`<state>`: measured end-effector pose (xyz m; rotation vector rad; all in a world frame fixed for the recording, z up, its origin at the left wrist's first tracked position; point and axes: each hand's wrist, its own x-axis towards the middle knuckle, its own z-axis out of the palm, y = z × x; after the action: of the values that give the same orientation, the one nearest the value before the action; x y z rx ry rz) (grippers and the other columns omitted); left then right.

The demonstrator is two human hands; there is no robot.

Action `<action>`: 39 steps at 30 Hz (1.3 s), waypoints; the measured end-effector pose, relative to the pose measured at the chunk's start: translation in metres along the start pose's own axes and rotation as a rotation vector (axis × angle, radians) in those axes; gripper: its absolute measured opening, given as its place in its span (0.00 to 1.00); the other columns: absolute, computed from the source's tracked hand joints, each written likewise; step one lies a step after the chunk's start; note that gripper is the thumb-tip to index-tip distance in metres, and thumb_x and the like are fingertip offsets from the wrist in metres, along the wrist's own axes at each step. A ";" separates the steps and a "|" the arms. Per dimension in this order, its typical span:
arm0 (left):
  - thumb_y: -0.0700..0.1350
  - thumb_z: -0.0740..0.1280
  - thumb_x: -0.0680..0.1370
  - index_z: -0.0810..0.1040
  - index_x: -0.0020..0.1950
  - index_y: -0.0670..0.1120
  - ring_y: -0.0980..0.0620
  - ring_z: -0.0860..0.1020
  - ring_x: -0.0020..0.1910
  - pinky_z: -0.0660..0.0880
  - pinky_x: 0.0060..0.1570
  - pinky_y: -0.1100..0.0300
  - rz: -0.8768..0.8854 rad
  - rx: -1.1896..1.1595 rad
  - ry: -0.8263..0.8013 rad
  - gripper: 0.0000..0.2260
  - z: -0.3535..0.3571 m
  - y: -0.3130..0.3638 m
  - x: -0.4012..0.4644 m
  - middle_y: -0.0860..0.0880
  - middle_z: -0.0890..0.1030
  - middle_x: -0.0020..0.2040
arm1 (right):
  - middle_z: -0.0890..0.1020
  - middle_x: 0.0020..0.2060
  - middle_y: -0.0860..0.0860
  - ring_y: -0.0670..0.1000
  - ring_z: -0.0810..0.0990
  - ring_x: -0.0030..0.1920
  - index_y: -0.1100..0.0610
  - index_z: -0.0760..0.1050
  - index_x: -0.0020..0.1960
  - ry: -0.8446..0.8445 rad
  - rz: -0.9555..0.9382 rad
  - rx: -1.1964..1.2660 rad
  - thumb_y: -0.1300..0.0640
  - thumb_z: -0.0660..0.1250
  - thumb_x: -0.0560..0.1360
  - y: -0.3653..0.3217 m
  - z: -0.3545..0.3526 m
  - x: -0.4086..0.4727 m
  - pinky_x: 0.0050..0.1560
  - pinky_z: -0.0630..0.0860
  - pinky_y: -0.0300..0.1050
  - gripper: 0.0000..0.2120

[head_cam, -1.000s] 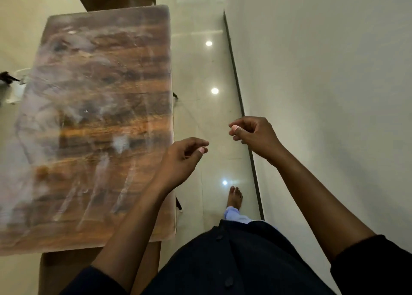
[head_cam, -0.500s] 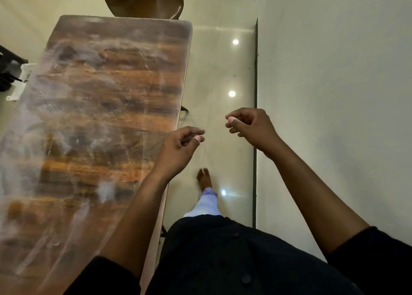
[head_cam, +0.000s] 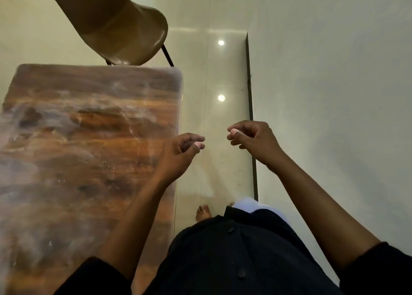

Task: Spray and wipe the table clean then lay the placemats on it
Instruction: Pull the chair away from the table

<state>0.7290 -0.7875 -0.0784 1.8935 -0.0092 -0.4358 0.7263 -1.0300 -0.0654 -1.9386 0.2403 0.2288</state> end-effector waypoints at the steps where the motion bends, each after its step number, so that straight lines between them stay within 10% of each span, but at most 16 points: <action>1: 0.40 0.67 0.85 0.85 0.62 0.48 0.62 0.86 0.51 0.81 0.53 0.67 -0.001 -0.004 -0.001 0.09 -0.004 0.004 0.015 0.52 0.88 0.52 | 0.88 0.44 0.52 0.50 0.88 0.44 0.58 0.84 0.55 0.002 0.005 0.006 0.58 0.69 0.82 -0.002 -0.002 0.016 0.44 0.79 0.37 0.07; 39: 0.42 0.66 0.86 0.86 0.61 0.47 0.53 0.87 0.52 0.82 0.56 0.52 -0.246 -0.199 0.442 0.10 -0.171 0.166 0.709 0.51 0.89 0.51 | 0.88 0.43 0.48 0.46 0.87 0.44 0.55 0.84 0.54 -0.432 -0.212 -0.208 0.55 0.69 0.81 -0.225 -0.056 0.820 0.47 0.82 0.44 0.07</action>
<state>1.4751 -0.8455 -0.0851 1.7630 0.5449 -0.1663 1.5783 -1.0487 -0.0674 -2.0456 -0.2833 0.5385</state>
